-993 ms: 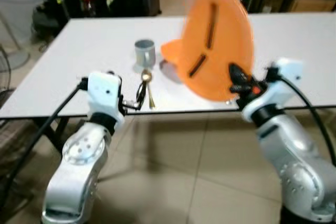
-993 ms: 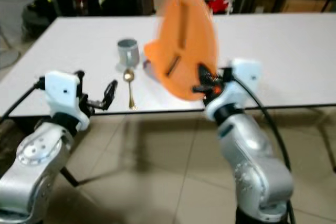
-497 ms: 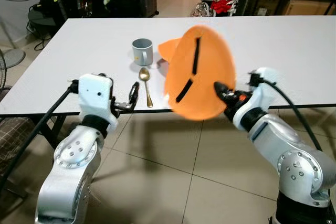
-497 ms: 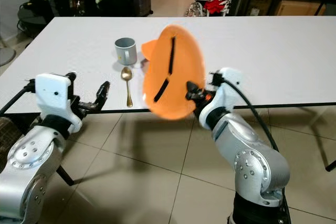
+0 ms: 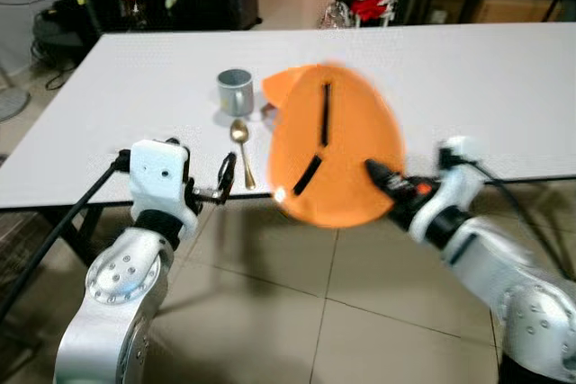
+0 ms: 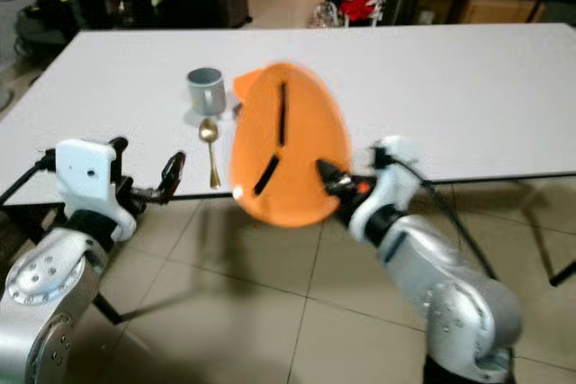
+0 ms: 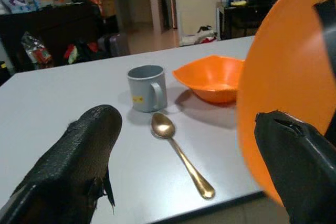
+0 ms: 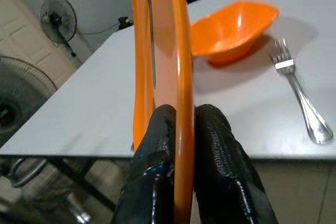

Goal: Setting the table

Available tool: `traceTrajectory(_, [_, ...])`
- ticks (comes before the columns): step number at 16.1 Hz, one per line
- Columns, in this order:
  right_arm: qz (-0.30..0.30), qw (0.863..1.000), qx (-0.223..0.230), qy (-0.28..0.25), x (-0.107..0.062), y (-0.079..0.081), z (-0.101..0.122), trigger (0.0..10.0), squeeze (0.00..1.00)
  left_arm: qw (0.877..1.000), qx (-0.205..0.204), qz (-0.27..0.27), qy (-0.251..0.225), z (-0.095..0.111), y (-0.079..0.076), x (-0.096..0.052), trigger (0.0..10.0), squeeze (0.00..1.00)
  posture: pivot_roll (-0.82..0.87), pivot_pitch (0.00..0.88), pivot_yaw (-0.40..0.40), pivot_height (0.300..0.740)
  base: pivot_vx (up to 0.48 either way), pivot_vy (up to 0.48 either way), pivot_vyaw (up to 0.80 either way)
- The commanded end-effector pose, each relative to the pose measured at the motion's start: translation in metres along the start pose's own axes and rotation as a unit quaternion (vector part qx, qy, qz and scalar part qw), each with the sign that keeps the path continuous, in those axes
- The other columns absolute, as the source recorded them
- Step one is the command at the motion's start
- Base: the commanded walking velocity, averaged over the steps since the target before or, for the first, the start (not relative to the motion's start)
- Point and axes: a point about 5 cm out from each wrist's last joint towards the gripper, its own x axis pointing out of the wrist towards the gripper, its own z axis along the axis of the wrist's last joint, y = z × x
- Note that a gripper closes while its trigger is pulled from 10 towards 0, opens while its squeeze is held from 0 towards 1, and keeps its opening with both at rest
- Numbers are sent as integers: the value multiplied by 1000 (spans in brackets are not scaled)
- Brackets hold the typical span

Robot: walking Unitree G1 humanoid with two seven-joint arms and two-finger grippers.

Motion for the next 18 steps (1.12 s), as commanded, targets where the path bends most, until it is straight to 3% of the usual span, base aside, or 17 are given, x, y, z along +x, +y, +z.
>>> traceTrajectory(1, [38, 998, -11, -42, 1, 15, 15, 10000, 0, 1000, 1, 14, -6, 3, 5, -1, 10000, 0, -75, 34, 32, 740, 341, 0, 800])
traceTrajectory(13, [56, 998, -15, -23, -5, 13, 11, 10000, 0, 1000, 0, 9, -2, 0, 5, -5, 10000, 0, -76, 44, 28, 740, 335, 0, 52])
traceTrajectory(16, [111, 993, 30, -10, -11, 21, 8, 10000, 0, 1000, 1, 1, -4, 1, 9, -7, 10000, 0, -77, 49, 31, 740, 0, 0, 0])
traceTrajectory(18, [134, 986, 96, 17, -15, 19, 0, 10000, 0, 1000, 2, -8, -8, 4, 18, -10, 10000, 0, -76, 57, 36, 740, 0, 0, 0])
